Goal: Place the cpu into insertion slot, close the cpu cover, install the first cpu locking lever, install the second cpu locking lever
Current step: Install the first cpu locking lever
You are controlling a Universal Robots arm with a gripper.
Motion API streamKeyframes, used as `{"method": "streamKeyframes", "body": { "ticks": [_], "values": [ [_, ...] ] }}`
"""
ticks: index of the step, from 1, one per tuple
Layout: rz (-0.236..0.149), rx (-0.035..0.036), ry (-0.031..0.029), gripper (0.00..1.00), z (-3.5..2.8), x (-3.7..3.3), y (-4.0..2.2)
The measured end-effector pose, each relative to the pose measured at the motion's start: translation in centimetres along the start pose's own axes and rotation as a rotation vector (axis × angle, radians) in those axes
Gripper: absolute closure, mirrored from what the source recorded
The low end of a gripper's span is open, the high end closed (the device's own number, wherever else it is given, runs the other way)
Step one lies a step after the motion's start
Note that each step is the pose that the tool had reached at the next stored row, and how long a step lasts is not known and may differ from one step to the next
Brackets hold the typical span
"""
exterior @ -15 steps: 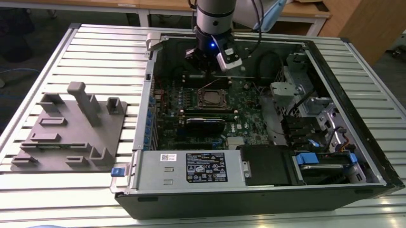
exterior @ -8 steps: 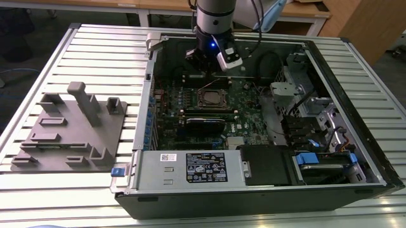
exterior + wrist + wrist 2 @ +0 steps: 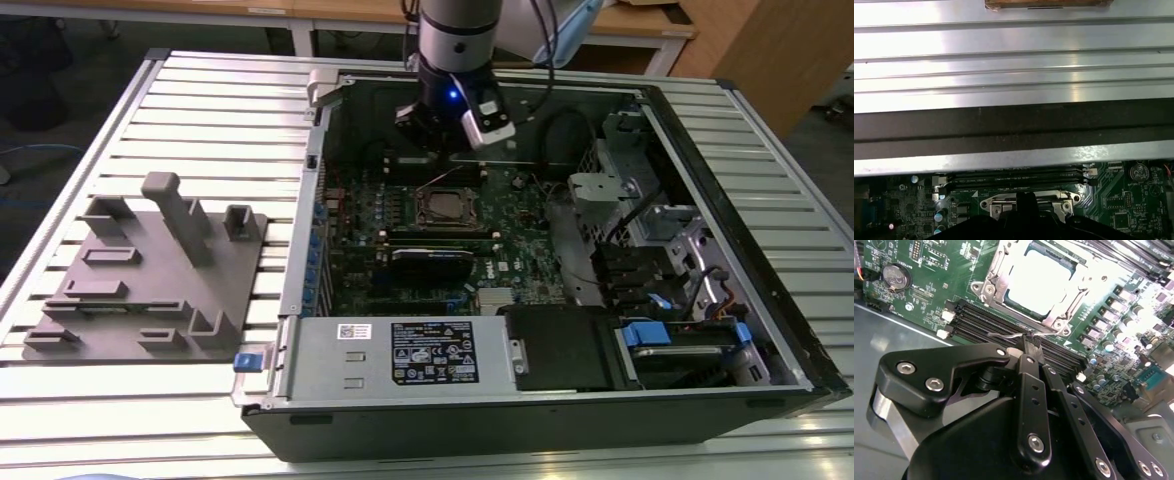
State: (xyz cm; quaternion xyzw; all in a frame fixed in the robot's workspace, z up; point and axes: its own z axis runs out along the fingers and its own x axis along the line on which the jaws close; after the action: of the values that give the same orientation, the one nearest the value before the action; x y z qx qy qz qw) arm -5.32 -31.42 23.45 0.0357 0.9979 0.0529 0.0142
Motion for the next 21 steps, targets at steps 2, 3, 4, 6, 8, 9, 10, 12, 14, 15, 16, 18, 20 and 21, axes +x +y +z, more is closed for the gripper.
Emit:
{"method": "streamKeyframes", "body": {
  "ticks": [2, 3, 4, 6, 8, 9, 10, 12, 14, 15, 16, 18, 20, 21],
  "values": [
    [0.000, 0.0000, 0.0000, 0.89, 0.07, -0.07, 0.04],
    [0.000, 0.0000, -0.0001, 0.89, 0.15, -0.07, 0.07],
    [0.000, 0.0001, -0.0001, 0.89, 0.24, -0.07, 0.08],
    [0.000, 0.0003, 0.0000, 0.89, 0.36, -0.06, 0.14],
    [0.000, 0.0002, 0.0000, 0.89, 0.40, -0.05, 0.25],
    [0.000, 0.0002, 0.0000, 0.89, 0.43, -0.05, 0.34],
    [0.000, 0.0002, 0.0000, 0.89, 0.45, -0.05, 0.44],
    [0.000, 0.0001, 0.0000, 0.89, 0.51, -0.06, 0.53],
    [0.000, 0.0010, -0.0001, 0.89, 0.65, -0.08, 0.55],
    [0.000, 0.0020, -0.0002, 0.89, 0.73, -0.08, 0.55],
    [0.000, 0.0026, -0.0002, 0.89, 0.79, -0.09, 0.56],
    [0.000, 0.0028, -0.0001, 0.89, 0.81, -0.09, 0.57],
    [0.000, 0.0027, -0.0002, 0.89, 0.84, -0.18, 0.60],
    [0.000, 0.0027, -0.0002, 0.89, 0.86, -0.34, 0.61]
  ]
}}
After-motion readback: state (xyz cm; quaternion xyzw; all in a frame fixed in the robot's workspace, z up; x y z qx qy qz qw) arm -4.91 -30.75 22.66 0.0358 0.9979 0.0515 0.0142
